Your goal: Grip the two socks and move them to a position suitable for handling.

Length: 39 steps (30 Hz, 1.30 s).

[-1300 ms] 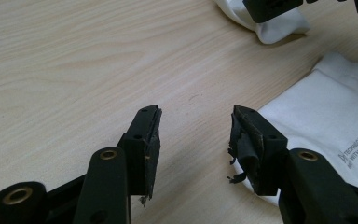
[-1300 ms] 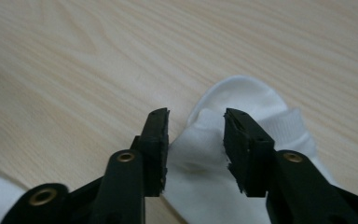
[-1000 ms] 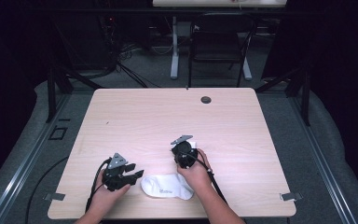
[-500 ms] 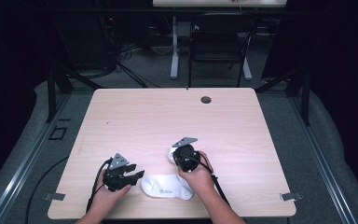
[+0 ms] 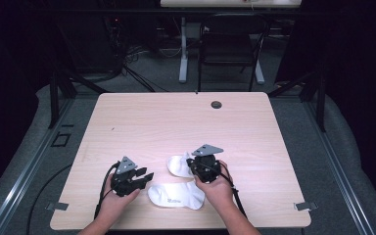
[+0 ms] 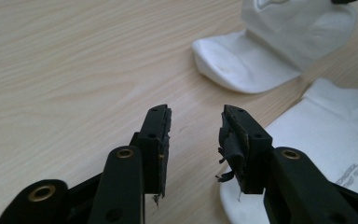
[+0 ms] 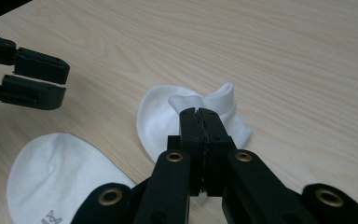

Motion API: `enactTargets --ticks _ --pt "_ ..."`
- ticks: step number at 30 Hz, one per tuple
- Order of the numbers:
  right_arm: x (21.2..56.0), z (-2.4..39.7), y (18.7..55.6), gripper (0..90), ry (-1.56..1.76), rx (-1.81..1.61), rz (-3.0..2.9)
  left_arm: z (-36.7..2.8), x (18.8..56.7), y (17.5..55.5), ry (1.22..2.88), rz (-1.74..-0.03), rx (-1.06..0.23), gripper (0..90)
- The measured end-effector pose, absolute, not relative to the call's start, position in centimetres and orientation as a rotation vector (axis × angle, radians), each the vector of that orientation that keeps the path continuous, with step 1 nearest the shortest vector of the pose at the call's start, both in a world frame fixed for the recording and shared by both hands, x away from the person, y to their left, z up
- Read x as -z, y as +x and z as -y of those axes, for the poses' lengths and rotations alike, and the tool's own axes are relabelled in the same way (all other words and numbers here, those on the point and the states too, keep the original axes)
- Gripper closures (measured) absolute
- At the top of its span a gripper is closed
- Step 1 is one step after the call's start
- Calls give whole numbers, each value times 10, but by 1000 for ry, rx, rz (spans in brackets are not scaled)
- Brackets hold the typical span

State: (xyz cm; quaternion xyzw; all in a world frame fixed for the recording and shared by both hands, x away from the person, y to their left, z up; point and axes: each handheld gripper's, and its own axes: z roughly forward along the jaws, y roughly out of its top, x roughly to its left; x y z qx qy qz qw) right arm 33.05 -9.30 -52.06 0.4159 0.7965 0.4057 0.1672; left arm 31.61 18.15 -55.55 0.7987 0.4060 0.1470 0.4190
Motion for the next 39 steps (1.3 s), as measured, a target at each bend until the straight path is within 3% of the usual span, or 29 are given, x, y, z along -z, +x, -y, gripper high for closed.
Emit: enactTargets --ticks 7,12,20,27,39 --pt "527 120 333 900 1280 -1188 -2209 -164 553 331 2045 -1000 -367 777" --pt "533 132 332 900 1319 -1180 -2195 -143 551 343 2062 -982 -361 824" --pt "541 140 331 900 1345 -1165 -2184 -108 556 356 2153 -931 -419 825" --pt "544 149 330 900 1356 -1124 -2182 -113 570 363 2202 -1007 -408 849" --pt "564 161 332 899 1424 -1052 -2199 -128 577 361 2157 -1076 -394 791"
